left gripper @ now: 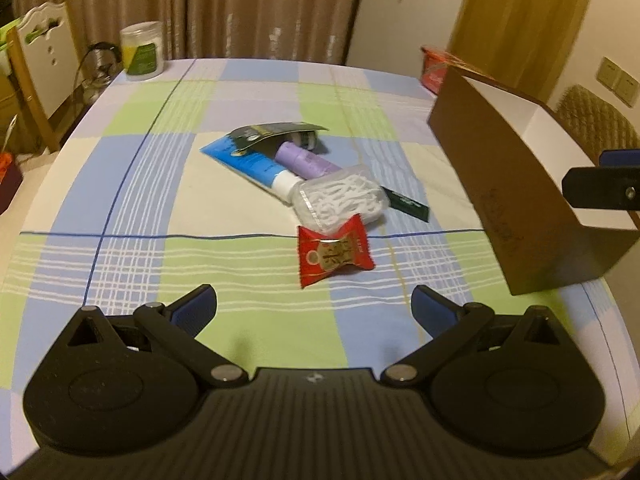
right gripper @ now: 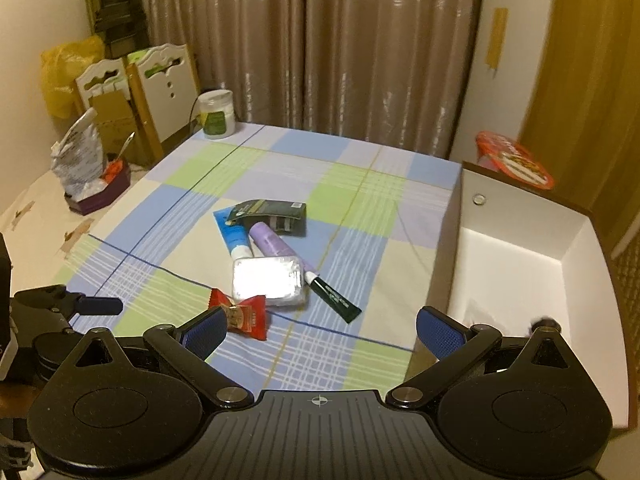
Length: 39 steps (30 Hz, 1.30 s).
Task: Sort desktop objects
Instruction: 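Grasp the red candy with left tool while right tool approaches the floss box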
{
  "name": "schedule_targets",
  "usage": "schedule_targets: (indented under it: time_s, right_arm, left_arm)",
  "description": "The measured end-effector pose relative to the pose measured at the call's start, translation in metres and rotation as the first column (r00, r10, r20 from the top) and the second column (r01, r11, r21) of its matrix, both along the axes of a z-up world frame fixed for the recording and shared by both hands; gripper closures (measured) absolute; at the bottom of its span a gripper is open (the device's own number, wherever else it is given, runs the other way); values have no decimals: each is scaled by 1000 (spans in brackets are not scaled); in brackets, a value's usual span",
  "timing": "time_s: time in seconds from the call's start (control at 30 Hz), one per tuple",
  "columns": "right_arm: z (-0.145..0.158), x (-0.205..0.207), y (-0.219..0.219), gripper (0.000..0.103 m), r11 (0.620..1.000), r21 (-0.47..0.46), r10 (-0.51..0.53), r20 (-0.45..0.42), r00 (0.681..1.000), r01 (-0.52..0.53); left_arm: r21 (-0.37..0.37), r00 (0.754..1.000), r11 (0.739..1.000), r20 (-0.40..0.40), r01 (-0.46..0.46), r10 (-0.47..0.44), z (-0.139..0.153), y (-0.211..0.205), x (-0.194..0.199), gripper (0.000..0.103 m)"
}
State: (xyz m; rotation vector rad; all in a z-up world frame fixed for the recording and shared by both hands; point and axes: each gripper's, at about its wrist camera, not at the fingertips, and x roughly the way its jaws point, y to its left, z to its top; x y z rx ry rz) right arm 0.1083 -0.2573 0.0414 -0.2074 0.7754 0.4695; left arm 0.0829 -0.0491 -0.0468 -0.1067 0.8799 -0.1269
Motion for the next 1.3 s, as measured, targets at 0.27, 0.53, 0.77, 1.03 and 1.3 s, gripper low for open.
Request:
schedule_targets:
  time_s: [0.27,0.53,0.77,1.03,1.3]
  right_arm:
    - [-10,31,4,0,999,-3,53,-12,999,-53]
    - [-26,61,15,0,998,-21,65,-24,998,-65]
    - [-28,91,26,0,997,-11,79,-33,996,-79]
    - [-32,111,27,0,997,-12,74,-36,997,-74]
    - [-39,115,27,0,997,-16,72,-52,996,-73]
  left_arm:
    - [19,995,996,-20,-92,93,-14,-4,12,1]
    - [36,990,989,8,-140,140,-38,-16,32,1]
    - [43,993,992,13,-119,119,-54,-38,57,8]
    - [97,992,988,-4,-122,123,-69,-53,78,24]
    - [103,995,989,7,-103,102,-65,-48,78,56]
